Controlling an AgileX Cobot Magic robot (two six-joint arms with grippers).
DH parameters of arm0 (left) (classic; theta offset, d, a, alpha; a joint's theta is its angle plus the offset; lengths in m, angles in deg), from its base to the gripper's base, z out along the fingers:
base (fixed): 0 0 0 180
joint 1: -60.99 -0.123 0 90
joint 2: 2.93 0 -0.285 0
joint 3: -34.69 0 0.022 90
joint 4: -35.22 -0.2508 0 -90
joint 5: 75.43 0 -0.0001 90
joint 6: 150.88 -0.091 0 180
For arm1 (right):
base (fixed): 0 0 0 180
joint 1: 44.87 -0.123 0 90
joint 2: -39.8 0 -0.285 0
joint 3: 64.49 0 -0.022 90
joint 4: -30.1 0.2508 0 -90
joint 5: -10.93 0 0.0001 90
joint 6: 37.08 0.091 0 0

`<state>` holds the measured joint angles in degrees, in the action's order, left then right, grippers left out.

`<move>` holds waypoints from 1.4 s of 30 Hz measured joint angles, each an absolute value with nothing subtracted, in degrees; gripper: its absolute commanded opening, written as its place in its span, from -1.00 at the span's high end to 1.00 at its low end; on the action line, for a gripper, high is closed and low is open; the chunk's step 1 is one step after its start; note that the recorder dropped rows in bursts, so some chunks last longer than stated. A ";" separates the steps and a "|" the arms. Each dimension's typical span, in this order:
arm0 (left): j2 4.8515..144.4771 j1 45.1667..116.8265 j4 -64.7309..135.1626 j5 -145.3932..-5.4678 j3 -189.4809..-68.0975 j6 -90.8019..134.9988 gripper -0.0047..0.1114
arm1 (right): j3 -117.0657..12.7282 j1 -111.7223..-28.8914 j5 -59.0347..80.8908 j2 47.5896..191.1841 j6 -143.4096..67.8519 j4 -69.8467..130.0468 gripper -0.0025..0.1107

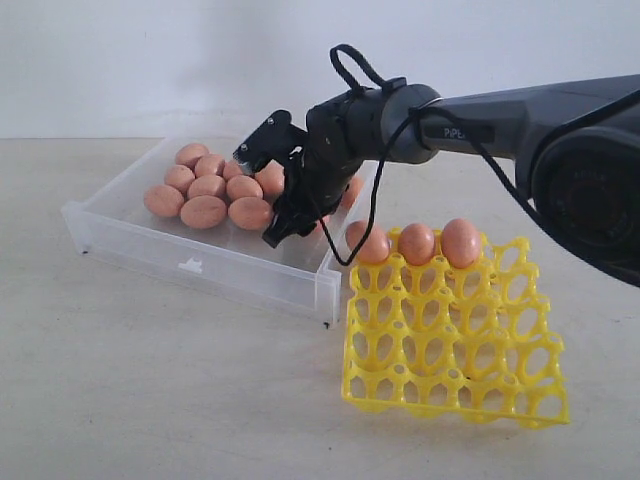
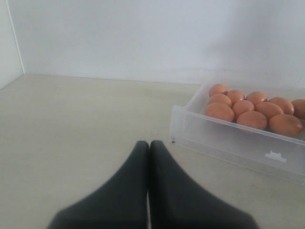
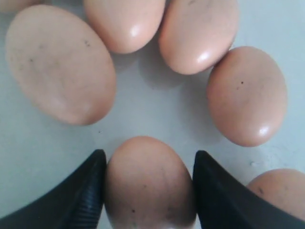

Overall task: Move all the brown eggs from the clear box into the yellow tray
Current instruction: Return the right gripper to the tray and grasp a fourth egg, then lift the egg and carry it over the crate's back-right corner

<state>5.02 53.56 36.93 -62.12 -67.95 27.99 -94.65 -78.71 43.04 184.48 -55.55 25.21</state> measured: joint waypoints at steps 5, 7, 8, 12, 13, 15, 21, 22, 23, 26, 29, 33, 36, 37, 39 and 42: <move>5.02 53.56 36.93 -62.12 -67.95 27.99 0.99 | -94.53 -78.61 45.65 182.50 -55.22 33.85 0.96; 5.02 53.56 36.93 -62.12 -67.95 27.99 0.99 | -94.53 -78.61 47.12 181.17 -55.62 39.51 0.96; 5.02 53.56 36.93 -62.12 -67.95 27.99 0.99 | -94.53 -78.61 47.91 180.11 -56.38 41.97 0.96; 5.02 53.56 36.93 -62.12 -67.95 27.99 0.99 | -94.53 -78.61 52.54 176.10 -58.61 46.62 0.96; 5.02 53.56 36.93 -62.12 -67.95 27.99 0.99 | -94.53 -78.61 53.71 175.45 -58.75 46.98 0.96; 5.02 53.56 36.93 -62.12 -67.95 27.99 0.99 | -94.53 -78.61 56.31 174.20 -58.99 47.34 0.96; 5.02 53.56 36.93 -62.12 -67.95 27.99 0.99 | -94.53 -78.61 56.66 169.86 -60.40 52.77 0.96; 5.02 53.56 36.93 -62.12 -67.95 27.99 0.99 | -94.41 -78.61 55.99 168.92 -61.25 54.38 0.96; 5.02 53.56 36.93 -62.12 -67.95 27.99 0.99 | -93.51 -78.61 54.27 167.06 -63.12 57.27 0.96; 5.02 53.56 36.93 -62.12 -67.95 27.99 0.99 | -87.58 -78.61 46.73 160.83 -68.39 64.76 0.96; 5.02 53.56 36.93 -62.12 -67.95 27.99 0.99 | -75.27 -78.61 34.54 152.34 -73.19 71.16 0.96; 5.02 53.56 36.93 -62.12 -67.95 27.99 0.99 | -53.18 -78.61 13.45 140.08 -76.31 75.39 0.96; 5.02 53.56 36.93 -62.12 -67.95 27.99 0.99 | -37.34 -78.61 -7.25 131.48 -75.77 78.22 0.96; 5.02 53.56 36.93 -62.12 -67.95 27.99 0.99 | -32.44 -78.61 -15.74 129.12 -74.51 80.18 0.96; 5.02 53.56 36.93 -62.12 -67.95 27.99 0.99 | -24.31 -78.61 -33.03 126.07 -70.57 85.32 0.96; 5.02 53.56 36.93 -62.12 -67.95 27.99 0.99 | -16.81 -76.17 -47.73 124.09 -65.88 90.07 0.96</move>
